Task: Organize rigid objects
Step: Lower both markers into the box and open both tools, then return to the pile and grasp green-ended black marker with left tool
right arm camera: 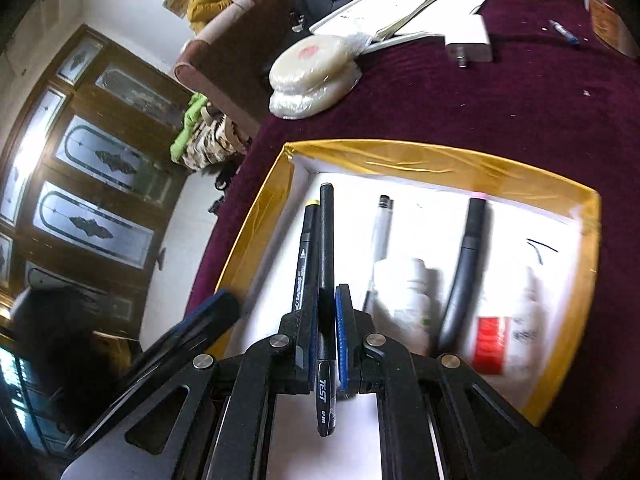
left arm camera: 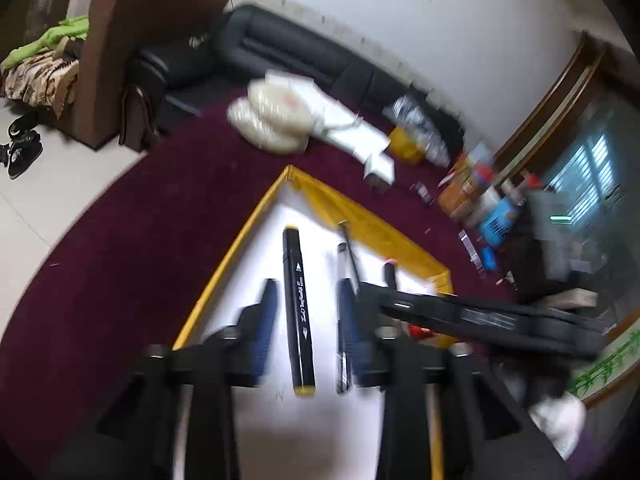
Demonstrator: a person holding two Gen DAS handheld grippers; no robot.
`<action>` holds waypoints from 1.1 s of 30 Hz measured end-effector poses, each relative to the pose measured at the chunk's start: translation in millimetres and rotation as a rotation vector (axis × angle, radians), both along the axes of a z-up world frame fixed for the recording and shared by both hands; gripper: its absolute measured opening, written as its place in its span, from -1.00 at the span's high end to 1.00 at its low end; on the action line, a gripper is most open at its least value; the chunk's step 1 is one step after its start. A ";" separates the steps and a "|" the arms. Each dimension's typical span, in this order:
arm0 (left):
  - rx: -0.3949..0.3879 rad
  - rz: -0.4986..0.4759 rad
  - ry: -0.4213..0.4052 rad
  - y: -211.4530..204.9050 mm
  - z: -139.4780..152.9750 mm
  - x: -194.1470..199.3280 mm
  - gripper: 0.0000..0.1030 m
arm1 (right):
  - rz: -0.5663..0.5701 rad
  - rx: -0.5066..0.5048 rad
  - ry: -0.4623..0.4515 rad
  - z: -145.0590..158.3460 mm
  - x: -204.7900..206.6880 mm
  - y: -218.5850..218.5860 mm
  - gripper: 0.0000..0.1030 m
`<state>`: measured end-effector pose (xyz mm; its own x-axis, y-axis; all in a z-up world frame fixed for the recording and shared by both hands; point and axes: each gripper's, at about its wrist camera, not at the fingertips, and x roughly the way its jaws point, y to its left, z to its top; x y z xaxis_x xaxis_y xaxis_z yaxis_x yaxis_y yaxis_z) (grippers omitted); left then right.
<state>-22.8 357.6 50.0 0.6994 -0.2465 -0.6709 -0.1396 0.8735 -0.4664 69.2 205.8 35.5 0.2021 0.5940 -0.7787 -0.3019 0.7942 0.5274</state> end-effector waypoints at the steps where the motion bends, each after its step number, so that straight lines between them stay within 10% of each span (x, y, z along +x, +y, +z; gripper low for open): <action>1: -0.007 0.007 -0.021 1.8 5.2 -7.2 0.04 | 0.003 -0.007 0.004 -2.9 1.1 4.8 0.85; 10: -0.065 0.073 -0.127 11.7 30.7 -67.3 -0.05 | 0.006 -0.079 -0.090 13.0 -9.6 -3.3 0.73; 16: -0.079 0.045 -0.167 -18.6 38.9 -83.9 -0.14 | -0.061 -0.094 -0.343 75.1 -47.0 -82.0 0.55; 21: -0.072 -0.089 -0.177 -74.3 46.0 -78.8 -0.19 | -0.253 -0.091 -0.574 101.4 -81.6 -184.0 -0.54; 33: 0.071 -0.413 -0.049 -243.6 30.1 -42.8 -0.19 | -0.808 0.013 -0.372 23.4 -90.7 -445.9 -0.53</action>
